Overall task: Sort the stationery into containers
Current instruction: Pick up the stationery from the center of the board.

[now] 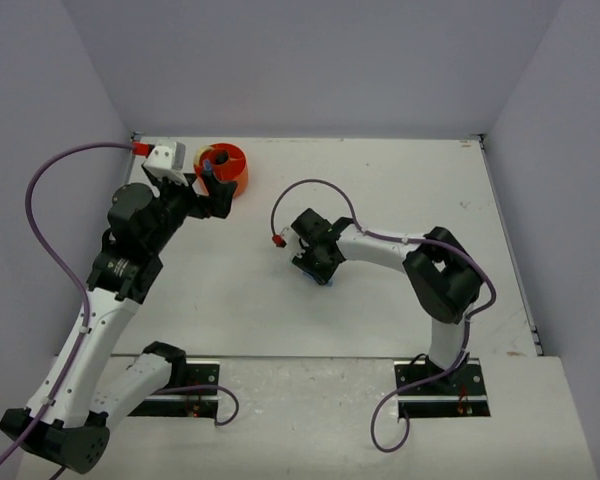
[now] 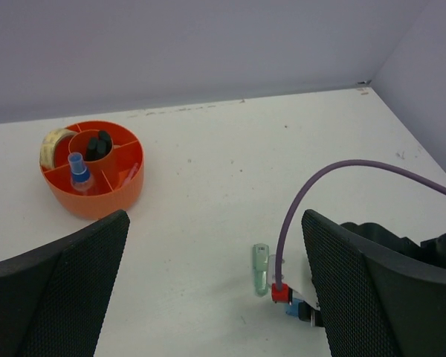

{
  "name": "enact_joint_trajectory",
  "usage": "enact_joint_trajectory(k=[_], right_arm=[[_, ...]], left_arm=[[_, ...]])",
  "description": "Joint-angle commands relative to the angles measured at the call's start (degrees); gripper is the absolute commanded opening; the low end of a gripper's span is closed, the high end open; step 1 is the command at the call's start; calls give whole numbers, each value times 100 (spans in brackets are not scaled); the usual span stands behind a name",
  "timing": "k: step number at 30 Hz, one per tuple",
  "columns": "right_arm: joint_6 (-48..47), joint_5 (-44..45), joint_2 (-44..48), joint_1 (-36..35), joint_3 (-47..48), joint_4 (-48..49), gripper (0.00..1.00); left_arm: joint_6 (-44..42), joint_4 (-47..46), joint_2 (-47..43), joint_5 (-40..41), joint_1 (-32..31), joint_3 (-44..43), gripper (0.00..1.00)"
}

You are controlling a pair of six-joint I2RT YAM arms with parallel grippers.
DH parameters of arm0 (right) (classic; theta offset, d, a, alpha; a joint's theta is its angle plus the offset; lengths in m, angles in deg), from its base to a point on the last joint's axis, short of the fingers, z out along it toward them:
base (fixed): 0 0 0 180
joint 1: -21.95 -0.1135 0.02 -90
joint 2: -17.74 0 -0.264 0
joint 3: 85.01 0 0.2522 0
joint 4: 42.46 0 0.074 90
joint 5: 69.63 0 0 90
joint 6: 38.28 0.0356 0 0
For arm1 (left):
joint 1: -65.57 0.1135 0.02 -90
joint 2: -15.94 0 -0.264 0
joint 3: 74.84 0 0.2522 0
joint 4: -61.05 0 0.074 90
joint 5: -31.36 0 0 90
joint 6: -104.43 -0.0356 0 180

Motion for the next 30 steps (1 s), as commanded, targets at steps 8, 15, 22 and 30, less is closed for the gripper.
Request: enact_joint_trajectory(k=[8, 15, 22, 30], right_arm=[[501, -508, 2468, -481, -1049, 1521, 0], [1677, -243, 4244, -483, -1678, 2874, 0], [2071, 168, 4900, -496, -1941, 2993, 0], [2115, 398, 5186, -499, -2063, 3041, 0]], left_arm=[[1539, -1145, 95, -1586, -25, 768, 100], [3024, -4239, 925, -3038, -1178, 1844, 100], [3306, -4914, 1536, -2822, -1699, 1785, 94], [3405, -5151, 1847, -2786, -1822, 1737, 13]])
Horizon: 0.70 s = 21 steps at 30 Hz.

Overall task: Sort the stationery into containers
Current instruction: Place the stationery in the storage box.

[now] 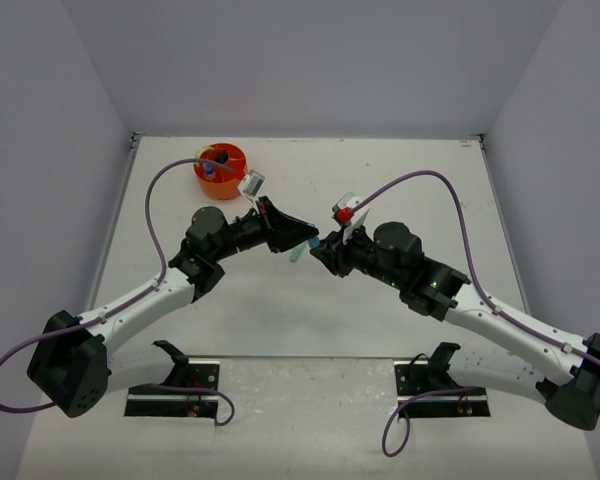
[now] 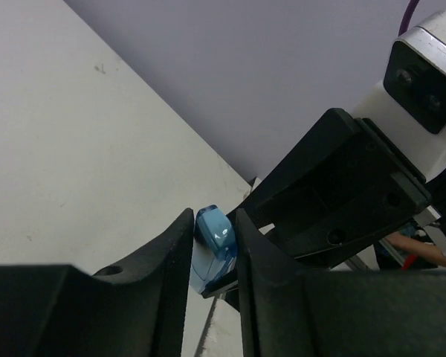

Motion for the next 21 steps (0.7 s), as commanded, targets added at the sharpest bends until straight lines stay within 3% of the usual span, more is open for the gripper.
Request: enact_joint_trajectory(k=[1, 4, 6, 7, 8, 9, 12, 15, 18, 21], right_arm=[[159, 272, 155, -4, 11, 323, 0], [187, 372, 138, -4, 11, 316, 0], [196, 417, 146, -4, -6, 299, 30], [213, 468, 163, -4, -6, 290, 30], [261, 612, 229, -4, -77, 278, 76], [312, 755, 260, 0, -144, 268, 98], [504, 1151, 575, 3, -418, 239, 99], [615, 1207, 790, -4, -654, 181, 99], [578, 1061, 1047, -4, -784, 19, 99], [512, 933, 1256, -1, -862, -226, 99]], left_arm=[[119, -459, 156, -95, -58, -199, 2], [50, -356, 213, -121, -80, -309, 0], [-248, -6, 224, 61, -80, -503, 0], [-471, 226, 224, 215, -80, -632, 0], [-947, 1242, 260, 701, -86, -945, 0], [-1353, 2044, 314, 1270, -89, -1265, 0], [-2392, 3766, 814, 4059, -66, -2475, 0], [-3598, 3470, 1469, 5306, 158, -3114, 0], [-4735, 2594, 2171, 5426, 630, -3521, 0], [-5597, 2187, 2733, 4982, 1055, -3893, 0]])
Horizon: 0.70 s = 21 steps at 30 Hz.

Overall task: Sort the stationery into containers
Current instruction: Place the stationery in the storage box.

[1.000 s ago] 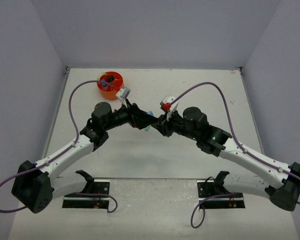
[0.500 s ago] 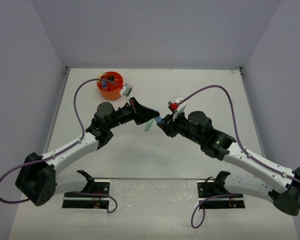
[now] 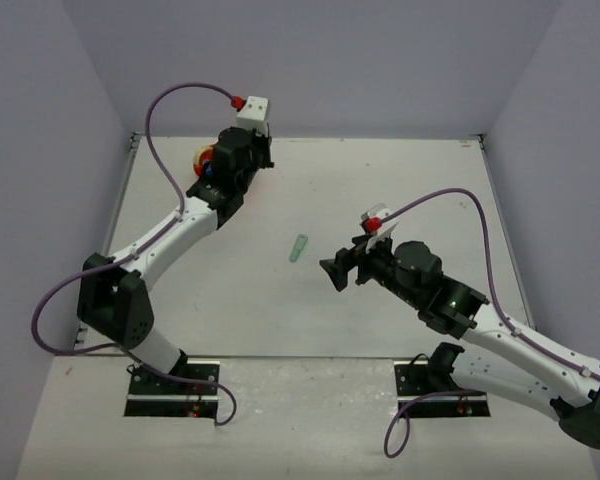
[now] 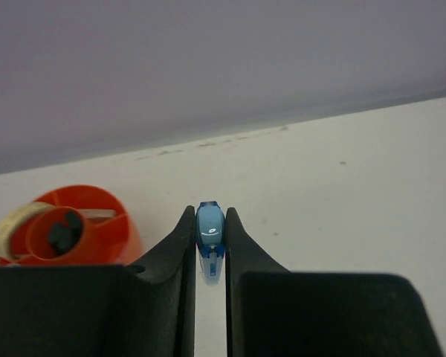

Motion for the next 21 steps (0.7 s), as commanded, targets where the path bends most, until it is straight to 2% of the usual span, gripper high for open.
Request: enact_joint_trajectory(k=[1, 3, 5, 8, 13, 19, 21], right_arm=[[35, 2, 386, -2, -111, -265, 99], [1, -6, 467, -4, -145, -386, 99], [-41, -31, 678, -8, -235, -505, 99], [-61, -108, 814, -11, -295, -494, 99], [-78, -278, 702, -10, -227, -564, 99], [-105, -399, 405, -8, -182, -535, 99], [-122, -406, 348, -3, -182, -502, 99]], left_arm=[[-2069, -742, 880, 202, 720, -488, 0], [-2432, -1019, 1014, -48, 849, -522, 0], [-2801, -1166, 1412, -630, 1122, -688, 0], [-2982, -1161, 1759, -987, 1309, -782, 0], [-2920, -1515, 2079, -1249, 1490, -557, 0], [-2956, -1759, 2167, -1124, 1549, -263, 0], [-2982, -1844, 2117, -1065, 1579, -124, 6]])
